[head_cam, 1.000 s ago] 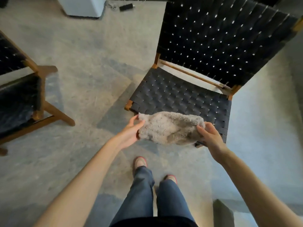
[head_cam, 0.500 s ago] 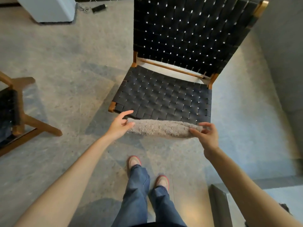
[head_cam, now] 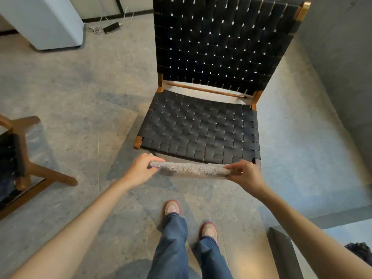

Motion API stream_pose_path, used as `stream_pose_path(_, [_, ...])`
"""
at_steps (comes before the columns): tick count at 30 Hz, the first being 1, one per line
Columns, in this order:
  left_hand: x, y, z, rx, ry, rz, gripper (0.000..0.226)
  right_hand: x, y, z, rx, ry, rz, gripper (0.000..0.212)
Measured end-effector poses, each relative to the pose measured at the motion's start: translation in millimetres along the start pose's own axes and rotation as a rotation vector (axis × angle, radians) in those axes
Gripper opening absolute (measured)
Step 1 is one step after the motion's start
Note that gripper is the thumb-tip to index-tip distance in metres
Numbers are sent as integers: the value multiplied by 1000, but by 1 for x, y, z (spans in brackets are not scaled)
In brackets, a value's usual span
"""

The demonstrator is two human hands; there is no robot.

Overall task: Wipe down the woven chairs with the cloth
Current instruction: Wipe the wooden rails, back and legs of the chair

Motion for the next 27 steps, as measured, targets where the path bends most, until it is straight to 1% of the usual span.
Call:
stream_pose_path(2, [0, 5, 6, -19, 20, 51, 25, 3, -1, 1, -19, -23, -42, 17])
stream_pose_path(4, [-4, 14, 18, -42, 39, 47, 22, 9, -7, 7, 9, -26, -40, 14])
stream_pose_path(6, [-9, 21, 37, -30, 20, -37, 20, 12, -12, 15, 50, -13, 106, 14])
stream_pose_path(8, [-10, 24, 57, 13, 24, -123, 16, 15, -16, 24, 80, -31, 335, 14])
stream_pose_path(10, [-8, 27, 77, 21, 6, -192, 22, 20, -24, 39, 84, -100, 447, 18])
stream_pose_path(13, [5, 35, 112, 52, -92, -251, 41, 31, -40, 70, 95, -236, 455, 21])
stream_pose_path(14, [10, 37, 123, 64, -127, -275, 41, 34, -45, 81, 92, -292, 434, 20])
stream_pose_path(16, [20, 37, 144, 120, -204, -304, 31, 39, -54, 103, 72, -381, 414, 18])
stream_pose_path(18, [36, 37, 168, 176, -238, -332, 32, 45, -66, 122, 16, -433, 445, 19])
stream_pose_path(20, [56, 34, 192, 239, -208, -356, 40, 54, -77, 139, -43, -470, 505, 22])
stream_pose_path(23, [90, 19, 223, 390, -170, -406, 38, 66, -93, 159, -141, -529, 548, 20])
stream_pose_path(24, [102, 10, 231, 425, -137, -450, 35, 70, -98, 164, -183, -538, 573, 18])
stream_pose_path(27, [138, -10, 253, 498, 30, -623, 20, 82, -110, 175, -333, -556, 714, 11])
Point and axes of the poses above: each hand's wrist, its own z-axis towards the middle knuckle, its own x-axis out of the palm, y = z × x, the point moved 2 cm from there along z, towards the middle knuckle, and after that the axes turned 14 degrees about y, right-handed, at the moved point
